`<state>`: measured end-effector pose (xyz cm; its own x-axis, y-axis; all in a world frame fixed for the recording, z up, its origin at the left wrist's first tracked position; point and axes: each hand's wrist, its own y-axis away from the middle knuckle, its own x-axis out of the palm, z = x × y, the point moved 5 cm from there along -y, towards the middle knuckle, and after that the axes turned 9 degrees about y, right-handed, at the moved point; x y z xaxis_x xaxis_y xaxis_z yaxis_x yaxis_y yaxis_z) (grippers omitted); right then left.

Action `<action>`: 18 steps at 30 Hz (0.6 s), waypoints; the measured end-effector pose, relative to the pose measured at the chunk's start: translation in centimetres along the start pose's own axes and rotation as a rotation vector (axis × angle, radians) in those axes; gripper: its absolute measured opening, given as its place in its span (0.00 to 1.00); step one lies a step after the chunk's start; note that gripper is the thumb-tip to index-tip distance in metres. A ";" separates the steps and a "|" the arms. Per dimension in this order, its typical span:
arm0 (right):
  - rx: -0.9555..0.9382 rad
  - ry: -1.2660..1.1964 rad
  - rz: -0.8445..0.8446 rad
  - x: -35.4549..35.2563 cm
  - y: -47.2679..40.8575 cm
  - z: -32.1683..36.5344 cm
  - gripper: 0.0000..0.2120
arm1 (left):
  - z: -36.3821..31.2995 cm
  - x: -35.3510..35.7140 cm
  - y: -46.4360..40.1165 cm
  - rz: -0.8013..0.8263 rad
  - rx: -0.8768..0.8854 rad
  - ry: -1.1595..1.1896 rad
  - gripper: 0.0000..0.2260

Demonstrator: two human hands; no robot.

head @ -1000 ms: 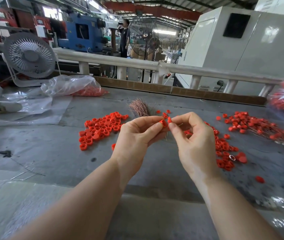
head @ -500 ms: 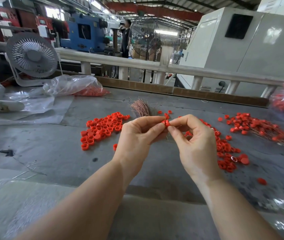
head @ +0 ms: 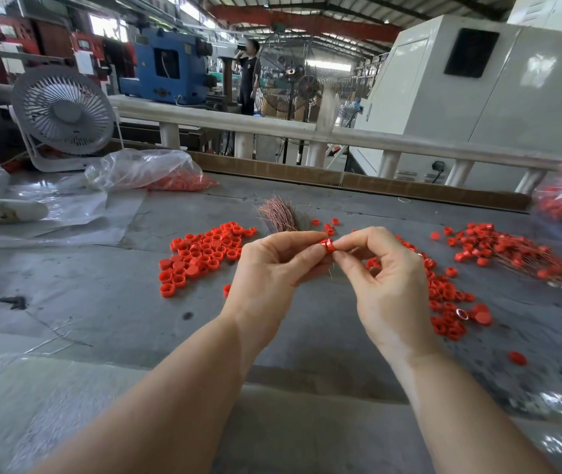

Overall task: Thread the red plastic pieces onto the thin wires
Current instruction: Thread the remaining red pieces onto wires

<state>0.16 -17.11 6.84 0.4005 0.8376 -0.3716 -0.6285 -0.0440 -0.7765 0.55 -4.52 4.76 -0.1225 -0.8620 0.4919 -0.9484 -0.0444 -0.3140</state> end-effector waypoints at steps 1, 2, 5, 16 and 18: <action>-0.008 0.005 -0.003 0.0 0.0 0.0 0.10 | 0.0 0.0 0.0 0.000 -0.004 0.003 0.08; -0.015 0.009 -0.006 0.0 0.0 0.0 0.10 | 0.0 0.0 0.0 0.000 -0.007 0.006 0.08; -0.026 0.017 -0.008 0.0 0.0 0.0 0.09 | 0.1 0.0 0.0 0.001 -0.020 0.019 0.08; -0.026 0.053 0.034 0.2 0.0 0.1 0.02 | 0.1 -0.2 0.0 -0.002 -0.043 -0.001 0.07; -0.014 0.044 0.025 0.2 0.0 0.1 0.02 | 0.0 -0.1 0.0 0.000 -0.043 -0.004 0.07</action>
<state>0.16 -16.91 6.82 0.4139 0.8116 -0.4123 -0.6292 -0.0722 -0.7739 0.56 -4.43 4.65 -0.1217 -0.8640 0.4885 -0.9601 -0.0223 -0.2788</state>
